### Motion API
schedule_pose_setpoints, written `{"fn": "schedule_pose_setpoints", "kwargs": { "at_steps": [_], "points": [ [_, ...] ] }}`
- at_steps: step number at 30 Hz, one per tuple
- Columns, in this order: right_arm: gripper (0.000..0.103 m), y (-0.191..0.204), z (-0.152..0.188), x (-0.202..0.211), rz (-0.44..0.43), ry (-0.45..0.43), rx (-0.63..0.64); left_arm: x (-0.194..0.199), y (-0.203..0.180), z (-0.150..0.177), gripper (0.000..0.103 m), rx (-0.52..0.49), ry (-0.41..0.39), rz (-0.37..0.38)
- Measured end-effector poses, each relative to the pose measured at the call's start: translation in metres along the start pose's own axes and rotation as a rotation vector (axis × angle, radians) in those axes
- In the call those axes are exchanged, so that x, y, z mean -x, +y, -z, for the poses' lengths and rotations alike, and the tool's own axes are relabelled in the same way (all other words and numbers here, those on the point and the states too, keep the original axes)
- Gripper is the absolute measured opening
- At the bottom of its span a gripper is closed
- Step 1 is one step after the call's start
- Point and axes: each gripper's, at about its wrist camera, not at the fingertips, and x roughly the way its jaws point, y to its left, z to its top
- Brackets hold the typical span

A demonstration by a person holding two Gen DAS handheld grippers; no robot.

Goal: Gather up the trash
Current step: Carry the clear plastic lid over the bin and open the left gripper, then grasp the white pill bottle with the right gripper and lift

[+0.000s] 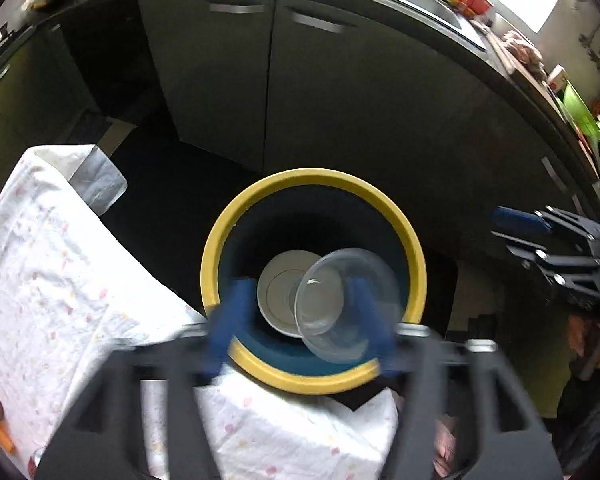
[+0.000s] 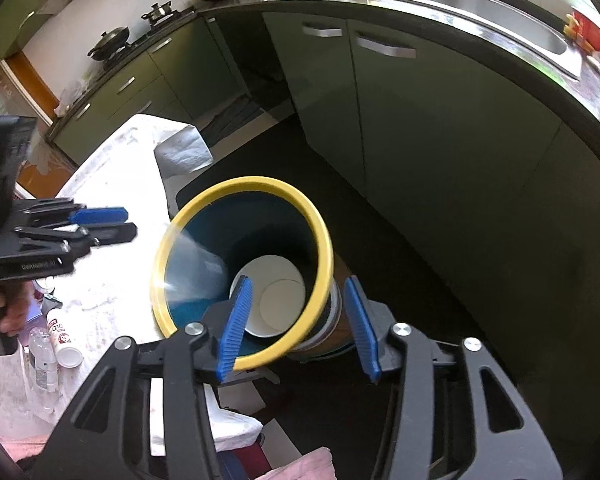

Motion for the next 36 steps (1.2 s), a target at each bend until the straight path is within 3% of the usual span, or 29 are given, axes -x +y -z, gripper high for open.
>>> {"fn": "schedule_pose_setpoints", "kwargs": {
  "at_steps": [3,8,11,14,18,23,27,33,36],
  "points": [
    [0.046,0.005,0.001,-0.001,-0.012,0.003,0.017,0.016,0.007,0.007,0.065,0.021,-0.023,0.025],
    [0.046,0.032,0.002,-0.006,-0.057,0.022,0.092,0.092,0.023,0.040,0.066,0.049,-0.183,0.022],
    [0.046,0.062,0.000,-0.014,-0.108,0.058,0.167,0.150,0.040,0.081,0.080,0.081,-0.313,-0.010],
    [0.046,0.095,0.000,-0.021,-0.167,0.099,0.246,0.199,0.057,0.130,0.089,0.124,-0.428,-0.093],
    [0.046,0.163,0.009,-0.030,-0.273,0.181,0.415,0.245,0.084,0.204,0.093,0.233,-0.528,-0.188],
    [0.048,0.254,0.029,-0.041,-0.388,0.306,0.639,0.275,0.111,0.294,0.097,0.371,-0.589,-0.300],
    [0.051,0.304,0.051,-0.052,-0.385,0.395,0.764,0.281,0.132,0.358,0.097,0.471,-0.596,-0.311],
    [0.057,0.330,0.068,-0.078,-0.304,0.478,0.843,0.277,0.134,0.415,0.097,0.535,-0.614,-0.323],
    [0.057,0.335,0.072,-0.087,-0.281,0.503,0.852,0.273,0.134,0.428,0.098,0.561,-0.633,-0.305]
  ]
}}
